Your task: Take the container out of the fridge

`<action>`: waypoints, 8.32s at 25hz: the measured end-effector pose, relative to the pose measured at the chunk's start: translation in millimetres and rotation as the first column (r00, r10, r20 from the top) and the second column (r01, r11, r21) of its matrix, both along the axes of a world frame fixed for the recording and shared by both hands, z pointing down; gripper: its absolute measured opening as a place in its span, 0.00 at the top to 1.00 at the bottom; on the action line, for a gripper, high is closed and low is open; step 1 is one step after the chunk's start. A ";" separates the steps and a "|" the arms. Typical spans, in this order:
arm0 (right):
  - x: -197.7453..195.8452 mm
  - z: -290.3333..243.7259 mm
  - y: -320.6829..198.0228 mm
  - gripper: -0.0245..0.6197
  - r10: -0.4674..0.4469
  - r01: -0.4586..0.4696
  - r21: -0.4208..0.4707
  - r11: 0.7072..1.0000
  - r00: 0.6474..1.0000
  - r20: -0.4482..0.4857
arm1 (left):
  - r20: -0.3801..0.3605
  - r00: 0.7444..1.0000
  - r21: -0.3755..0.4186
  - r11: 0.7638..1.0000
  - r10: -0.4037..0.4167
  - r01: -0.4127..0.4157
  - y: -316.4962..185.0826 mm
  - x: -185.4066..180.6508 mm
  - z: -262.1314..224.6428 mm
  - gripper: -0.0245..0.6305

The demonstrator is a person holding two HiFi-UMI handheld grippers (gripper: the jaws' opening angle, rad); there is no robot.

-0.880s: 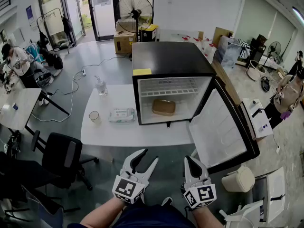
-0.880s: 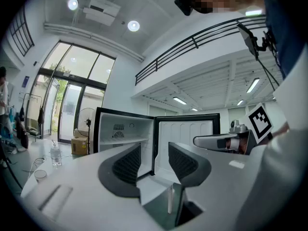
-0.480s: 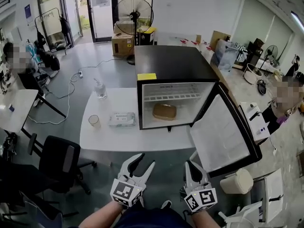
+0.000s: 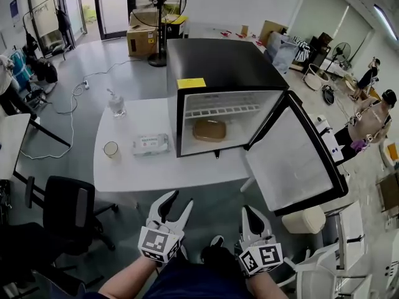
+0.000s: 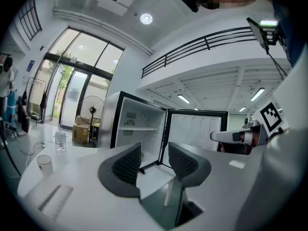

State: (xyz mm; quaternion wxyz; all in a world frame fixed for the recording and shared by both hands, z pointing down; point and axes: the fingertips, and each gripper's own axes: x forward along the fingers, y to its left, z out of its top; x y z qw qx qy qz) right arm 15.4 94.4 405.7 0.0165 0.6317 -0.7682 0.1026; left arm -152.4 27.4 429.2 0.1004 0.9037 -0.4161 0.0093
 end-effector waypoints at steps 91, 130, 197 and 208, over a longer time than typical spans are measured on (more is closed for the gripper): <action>76.2 98.1 -131.9 0.95 0.001 0.008 -0.290 0.957 0.999 0.032 | -0.428 0.663 -0.853 0.517 -0.614 -0.072 -298.7 147.9 251.6 0.89; 127.1 72.6 -150.8 0.95 0.134 -0.120 -0.188 0.975 0.989 0.061 | -0.468 0.859 -0.827 0.446 -0.208 -0.343 -147.9 143.7 160.0 0.89; 155.0 38.3 -150.4 0.95 0.164 -0.167 -0.066 0.984 0.985 -0.051 | -0.518 0.850 -0.819 0.230 0.100 -0.526 -61.1 155.0 123.5 0.89; 154.5 41.4 -154.6 0.95 0.157 -0.161 -0.075 0.984 0.986 -0.050 | -0.523 0.848 -0.818 0.224 0.090 -0.529 -62.6 156.2 124.0 0.89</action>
